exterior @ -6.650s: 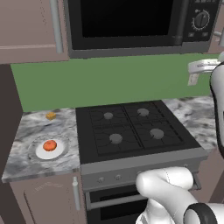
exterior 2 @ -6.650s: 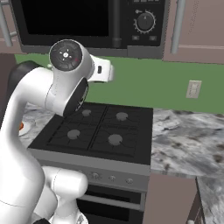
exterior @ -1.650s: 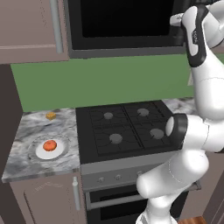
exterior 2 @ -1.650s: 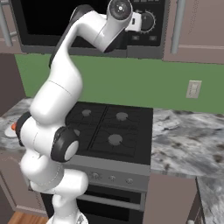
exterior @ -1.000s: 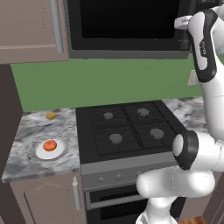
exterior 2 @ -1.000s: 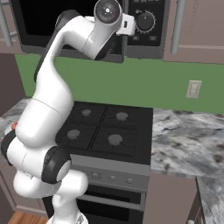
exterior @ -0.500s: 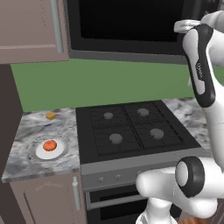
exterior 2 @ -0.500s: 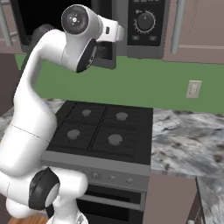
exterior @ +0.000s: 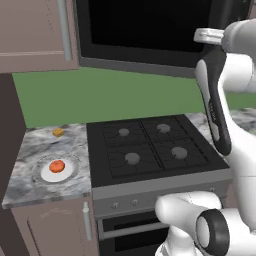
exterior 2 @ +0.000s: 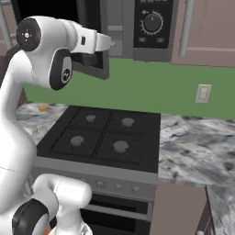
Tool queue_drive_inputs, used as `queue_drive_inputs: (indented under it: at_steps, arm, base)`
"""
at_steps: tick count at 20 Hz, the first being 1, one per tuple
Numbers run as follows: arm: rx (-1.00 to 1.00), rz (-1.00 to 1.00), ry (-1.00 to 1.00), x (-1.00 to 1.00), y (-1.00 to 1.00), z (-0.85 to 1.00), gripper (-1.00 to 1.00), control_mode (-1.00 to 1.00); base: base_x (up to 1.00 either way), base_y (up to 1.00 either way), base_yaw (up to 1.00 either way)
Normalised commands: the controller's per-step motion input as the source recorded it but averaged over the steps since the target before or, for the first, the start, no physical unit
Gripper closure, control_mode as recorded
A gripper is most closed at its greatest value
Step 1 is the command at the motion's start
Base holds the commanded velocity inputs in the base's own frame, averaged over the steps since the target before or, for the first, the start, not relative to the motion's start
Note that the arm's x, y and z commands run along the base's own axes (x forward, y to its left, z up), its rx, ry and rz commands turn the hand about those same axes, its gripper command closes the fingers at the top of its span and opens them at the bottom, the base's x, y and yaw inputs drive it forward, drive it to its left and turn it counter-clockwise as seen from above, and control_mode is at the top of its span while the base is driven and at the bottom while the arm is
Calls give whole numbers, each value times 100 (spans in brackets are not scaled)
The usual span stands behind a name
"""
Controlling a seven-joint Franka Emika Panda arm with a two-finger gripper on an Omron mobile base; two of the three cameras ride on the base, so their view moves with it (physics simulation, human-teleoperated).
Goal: Pick the squash from the counter and place it in the microwave. Then turn on the microwave.
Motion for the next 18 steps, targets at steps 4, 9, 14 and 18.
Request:
queue_drive_inputs:
  at_steps: [4, 9, 14, 18]
  arm:
    - [0, -14, 1, -58, 2, 4, 100, -100]
    - [0, -13, 0, -58, 4, 1, 100, -100]
    - [0, -11, 0, -59, 2, 0, 100, -100]
    - [0, -10, 0, -56, 5, 0, 100, -100]
  base:
    - [0, 0, 0]
    - [0, 0, 0]
    - [0, 0, 0]
    - [0, 0, 0]
